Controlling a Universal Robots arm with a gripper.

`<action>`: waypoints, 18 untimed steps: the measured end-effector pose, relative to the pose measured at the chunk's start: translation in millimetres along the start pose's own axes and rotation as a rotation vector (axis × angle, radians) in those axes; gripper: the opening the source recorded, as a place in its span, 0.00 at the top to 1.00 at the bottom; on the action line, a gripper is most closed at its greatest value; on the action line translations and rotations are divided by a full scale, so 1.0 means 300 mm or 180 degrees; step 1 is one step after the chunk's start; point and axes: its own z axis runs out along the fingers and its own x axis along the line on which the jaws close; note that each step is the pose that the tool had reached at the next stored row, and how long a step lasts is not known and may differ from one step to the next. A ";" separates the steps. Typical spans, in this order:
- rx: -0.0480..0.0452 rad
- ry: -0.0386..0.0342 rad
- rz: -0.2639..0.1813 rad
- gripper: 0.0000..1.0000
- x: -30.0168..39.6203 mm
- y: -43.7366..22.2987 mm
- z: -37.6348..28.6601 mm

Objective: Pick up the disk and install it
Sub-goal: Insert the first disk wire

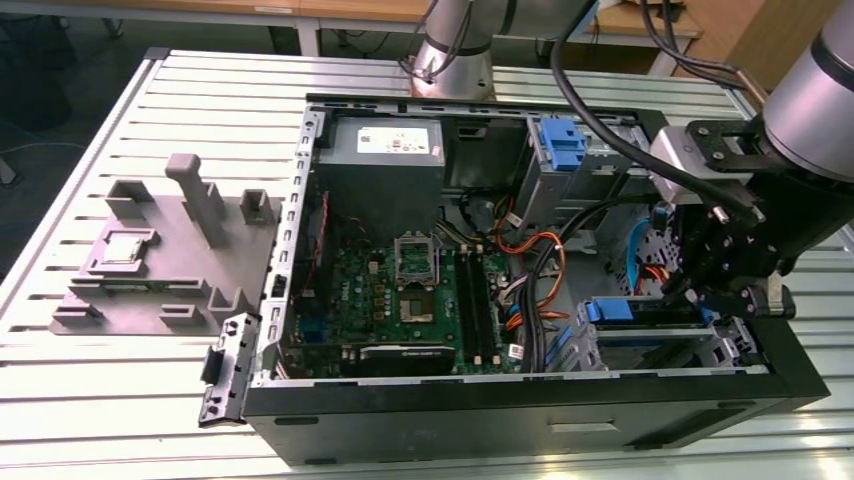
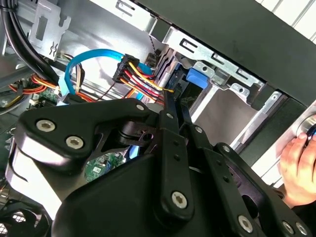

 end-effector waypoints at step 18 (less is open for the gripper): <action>-0.0003 -0.0004 0.0002 0.76 0.001 0.000 0.004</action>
